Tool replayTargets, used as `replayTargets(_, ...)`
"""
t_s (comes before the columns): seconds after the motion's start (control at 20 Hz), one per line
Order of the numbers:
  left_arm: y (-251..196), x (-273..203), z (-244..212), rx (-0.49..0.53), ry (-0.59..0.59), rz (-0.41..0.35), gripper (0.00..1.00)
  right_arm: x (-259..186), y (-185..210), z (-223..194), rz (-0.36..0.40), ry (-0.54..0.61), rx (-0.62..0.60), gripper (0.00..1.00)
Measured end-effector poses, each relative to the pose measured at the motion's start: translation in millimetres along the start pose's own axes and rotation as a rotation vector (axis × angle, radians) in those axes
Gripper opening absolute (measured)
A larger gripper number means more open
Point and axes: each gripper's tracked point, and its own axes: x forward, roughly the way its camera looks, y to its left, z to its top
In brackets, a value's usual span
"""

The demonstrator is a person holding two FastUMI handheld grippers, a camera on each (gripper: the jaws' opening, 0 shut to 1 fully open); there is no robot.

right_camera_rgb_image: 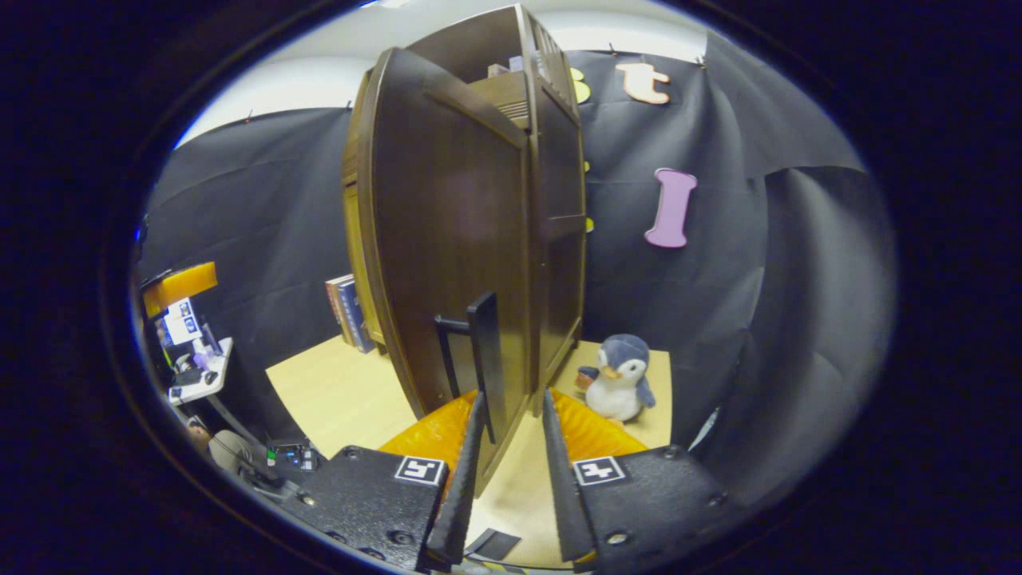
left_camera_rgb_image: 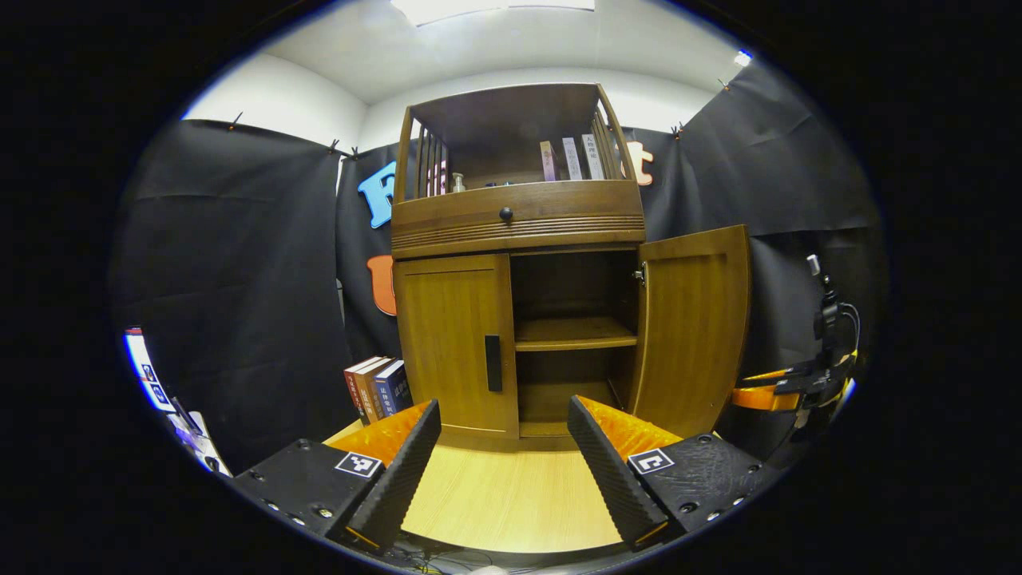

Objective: Open the right door of the double-door shoe cabinet with the right hand, and open the left door with the left hand.

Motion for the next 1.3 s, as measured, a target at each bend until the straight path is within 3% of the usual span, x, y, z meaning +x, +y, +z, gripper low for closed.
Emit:
replayTargets(0.05,4.8,2.9,0.7,0.007,0.001,0.007,0.96,-7.2,2.8,1.5,-0.007,-0.004,0.007,0.48)
replayTargets(0.1,10.3,6.9,0.8,0.006,0.0,0.017,0.96,-18.1,6.4,6.5,-0.019,-0.019,0.016,0.64)
replayTargets(0.2,19.9,19.7,5.4,-0.006,-0.023,0.026,0.96,-36.9,16.3,19.8,-0.054,-0.06,0.03,0.75)
replayTargets(0.3,27.1,33.5,10.5,-0.011,-0.044,0.02,1.0,-46.7,33.9,31.8,-0.076,-0.094,0.029,0.77)
replayTargets(0.45,40.8,59.2,14.4,-0.011,-0.068,-0.005,0.96,-48.5,61.0,48.4,-0.129,-0.153,0.064,0.76)
replayTargets(0.5,45.0,68.7,13.7,-0.014,-0.071,-0.024,1.0,-47.0,71.1,50.5,-0.154,-0.166,0.079,0.8)
replayTargets(0.6,55.8,88.8,10.6,-0.015,-0.076,-0.062,0.96,-41.8,90.0,62.3,-0.205,-0.198,0.096,1.0)
replayTargets(0.75,77.0,118.8,5.5,-0.009,-0.067,-0.106,1.0,-28.8,121.4,78.3,-0.278,-0.237,0.084,1.0)
replayTargets(0.95,97.0,163.7,-8.5,0.021,-0.061,-0.155,0.96,-9.9,155.0,85.8,-0.362,-0.238,0.076,0.99)
replayTargets(1.1,94.3,192.7,-23.6,0.007,-0.049,-0.202,0.96,4.3,174.0,80.3,-0.433,-0.219,0.083,1.0)
replayTargets(1.3,83.2,223.1,-37.2,-0.039,-0.039,-0.255,0.96,22.4,198.6,79.2,-0.461,-0.183,0.076,1.0)
